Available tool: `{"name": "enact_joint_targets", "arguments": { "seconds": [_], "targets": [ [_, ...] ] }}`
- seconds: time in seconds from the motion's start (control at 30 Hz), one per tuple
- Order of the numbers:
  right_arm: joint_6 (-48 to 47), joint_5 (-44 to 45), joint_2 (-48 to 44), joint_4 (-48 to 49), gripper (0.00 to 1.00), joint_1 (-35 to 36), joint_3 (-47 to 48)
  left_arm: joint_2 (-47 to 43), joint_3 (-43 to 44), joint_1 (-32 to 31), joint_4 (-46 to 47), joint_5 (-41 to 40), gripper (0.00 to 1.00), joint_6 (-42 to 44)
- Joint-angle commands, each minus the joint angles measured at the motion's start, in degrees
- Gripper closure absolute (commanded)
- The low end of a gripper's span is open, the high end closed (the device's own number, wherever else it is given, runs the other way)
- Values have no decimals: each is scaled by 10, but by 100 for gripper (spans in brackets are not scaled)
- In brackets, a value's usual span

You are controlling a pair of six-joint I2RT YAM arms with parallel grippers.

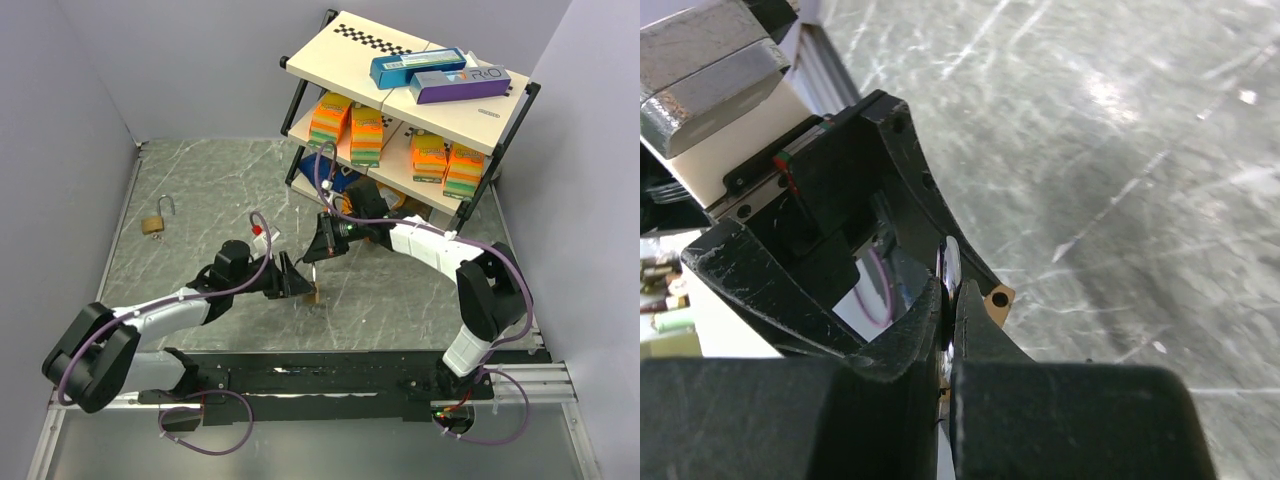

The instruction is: Unlock with the key

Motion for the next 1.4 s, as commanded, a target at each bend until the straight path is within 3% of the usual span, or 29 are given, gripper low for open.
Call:
{"name": "enact_joint_targets", "arguments": {
  "seconds": [0.0, 0.07, 0.17, 0.57, 0.73, 1.07, 1.27, 1.37],
  "targets": [
    [10, 33, -16, 57, 100, -3, -11, 10, 25, -6, 79, 9, 64, -6],
    [17, 33, -20, 60, 100, -3, -18, 17, 31, -6, 72, 1, 57, 0],
    [17, 38, -24, 57, 100, -5, -19, 20, 33, -6, 65, -12, 36, 6],
    [26, 33, -25, 66, 100, -8, -24, -1, 46, -6, -19, -81, 10, 36],
    [30, 30, -26, 69, 100, -8, -24, -16, 71, -7, -96, -134, 7, 57],
    [31, 14, -16, 78, 100, -8, -28, 26, 98, -7, -116, -139, 7, 72],
    [29, 10, -4, 79, 100, -8, -26, 63, 104, -7, -72, -106, 14, 63],
    [21, 18, -1, 72, 100, -8, -25, 75, 111, -7, -75, -102, 26, 66]
  ]
}}
